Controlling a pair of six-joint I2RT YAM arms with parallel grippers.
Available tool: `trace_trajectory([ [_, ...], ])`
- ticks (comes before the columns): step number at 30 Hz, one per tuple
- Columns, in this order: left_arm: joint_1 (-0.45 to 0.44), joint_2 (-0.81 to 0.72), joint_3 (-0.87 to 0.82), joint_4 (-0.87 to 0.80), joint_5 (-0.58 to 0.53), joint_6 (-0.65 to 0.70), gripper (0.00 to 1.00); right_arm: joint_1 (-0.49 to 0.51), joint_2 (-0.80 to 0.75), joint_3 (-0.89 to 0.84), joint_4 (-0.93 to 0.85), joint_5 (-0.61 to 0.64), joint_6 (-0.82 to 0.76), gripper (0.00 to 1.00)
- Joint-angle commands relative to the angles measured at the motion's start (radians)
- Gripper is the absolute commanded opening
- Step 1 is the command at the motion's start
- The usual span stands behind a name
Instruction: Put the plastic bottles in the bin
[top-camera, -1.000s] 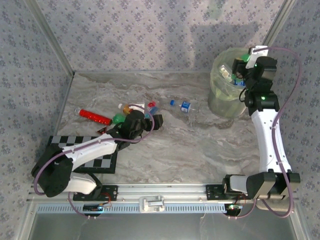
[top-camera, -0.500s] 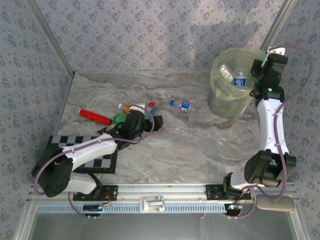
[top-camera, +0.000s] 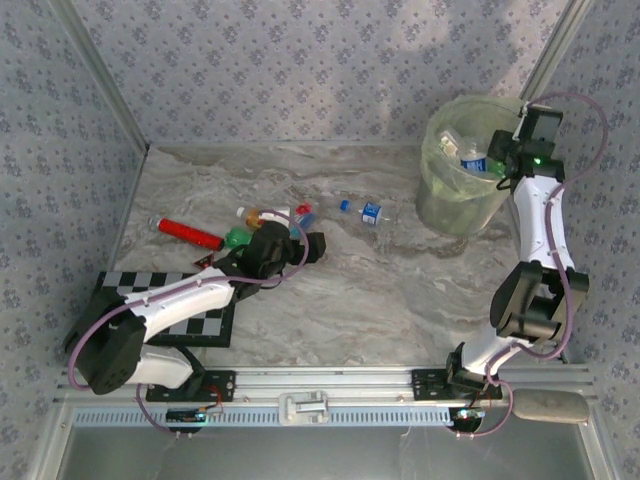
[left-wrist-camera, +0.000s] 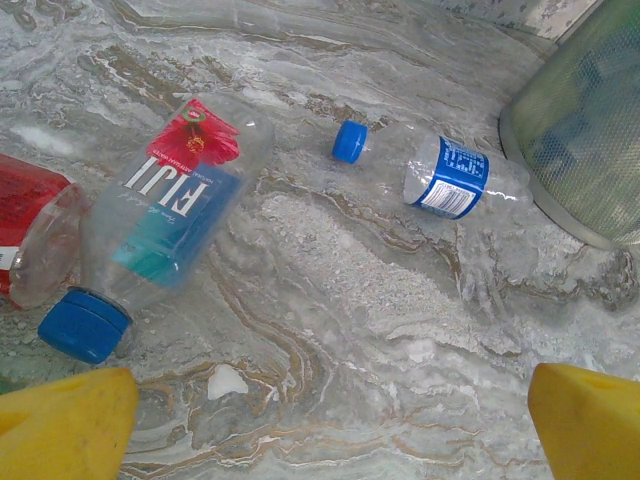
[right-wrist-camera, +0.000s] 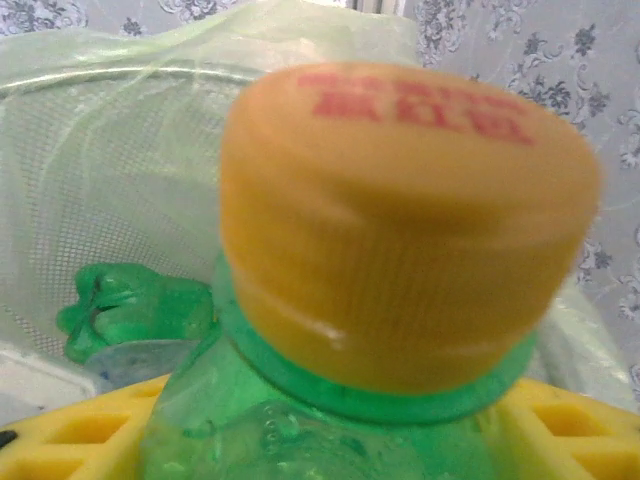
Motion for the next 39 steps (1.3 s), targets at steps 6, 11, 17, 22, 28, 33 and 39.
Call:
trace_trajectory([
  [6,0.009,-0.036,0.01,-0.022,-0.06,-0.003,1.0,0.023,-0.044,0.037,-0.026,0.029,0.007,1.0],
  [11,0.02,-0.065,-0.005,-0.038,-0.135,-0.018,1.0,0.047,-0.151,0.014,0.028,0.065,-0.015,1.0],
  [17,0.078,-0.117,-0.055,-0.04,-0.172,-0.075,1.0,0.09,-0.293,-0.074,0.135,-0.037,0.007,1.0],
  [22,0.13,-0.184,-0.097,-0.065,-0.184,-0.097,1.0,0.148,-0.341,-0.09,0.149,-0.204,0.049,1.0],
  [28,0.196,-0.28,-0.15,-0.121,-0.224,-0.135,1.0,0.292,-0.349,-0.133,0.143,-0.343,0.027,1.0],
  [33,0.271,-0.338,-0.19,-0.155,-0.206,-0.177,1.0,0.416,-0.305,-0.175,0.093,-0.377,-0.026,1.0],
  [39,0.353,-0.35,-0.187,-0.182,-0.119,-0.166,1.0,0.535,-0.159,-0.128,-0.068,-0.32,-0.167,1.0],
])
